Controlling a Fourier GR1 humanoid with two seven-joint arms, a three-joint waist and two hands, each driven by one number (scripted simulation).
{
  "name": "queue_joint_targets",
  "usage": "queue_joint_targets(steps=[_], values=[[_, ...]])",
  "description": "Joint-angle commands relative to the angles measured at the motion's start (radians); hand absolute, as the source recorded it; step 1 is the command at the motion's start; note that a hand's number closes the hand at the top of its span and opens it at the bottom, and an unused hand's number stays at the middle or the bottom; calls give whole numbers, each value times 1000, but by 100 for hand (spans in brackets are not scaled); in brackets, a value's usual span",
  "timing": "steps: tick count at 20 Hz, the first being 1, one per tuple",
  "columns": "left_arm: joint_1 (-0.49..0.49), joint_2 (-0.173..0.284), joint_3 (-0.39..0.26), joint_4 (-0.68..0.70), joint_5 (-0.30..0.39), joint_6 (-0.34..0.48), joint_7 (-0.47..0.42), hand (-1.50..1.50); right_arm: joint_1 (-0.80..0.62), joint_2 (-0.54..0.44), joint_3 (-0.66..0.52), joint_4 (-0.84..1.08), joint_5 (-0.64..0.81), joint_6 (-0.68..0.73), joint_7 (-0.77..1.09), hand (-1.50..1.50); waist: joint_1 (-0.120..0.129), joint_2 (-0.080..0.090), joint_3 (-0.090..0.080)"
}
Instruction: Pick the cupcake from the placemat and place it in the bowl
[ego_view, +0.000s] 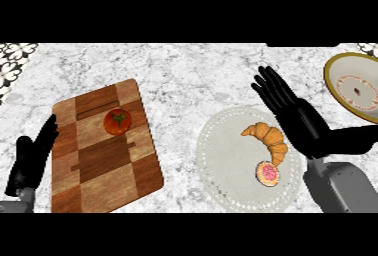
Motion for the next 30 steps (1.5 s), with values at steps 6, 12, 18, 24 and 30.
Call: queue_joint_targets(steps=[6, 12, 18, 24, 30], values=[[-162, -20, -1, -216, -72, 91, -58, 0, 158, -180, -201, 144, -276, 464, -194, 150, -14, -9, 2], [-187, -57, -48, -248, -73, 75, 28, 0, 246, -192, -384, 430, -53, 364, -570, -150, -2, -4, -1], [-166, -108, -68, -233, -114, 108, 3, 0, 248, -356, -343, 373, 195, 413, -722, -150, -3, -7, -6], [-199, -80, -48, -264, -116, 96, 75, 0, 278, -481, -270, 161, 349, 338, -550, -150, -11, -12, -8], [-150, -101, -64, -271, -125, 77, 31, 0, 159, -480, -141, 31, 478, 319, -296, -150, 9, -9, -8]])
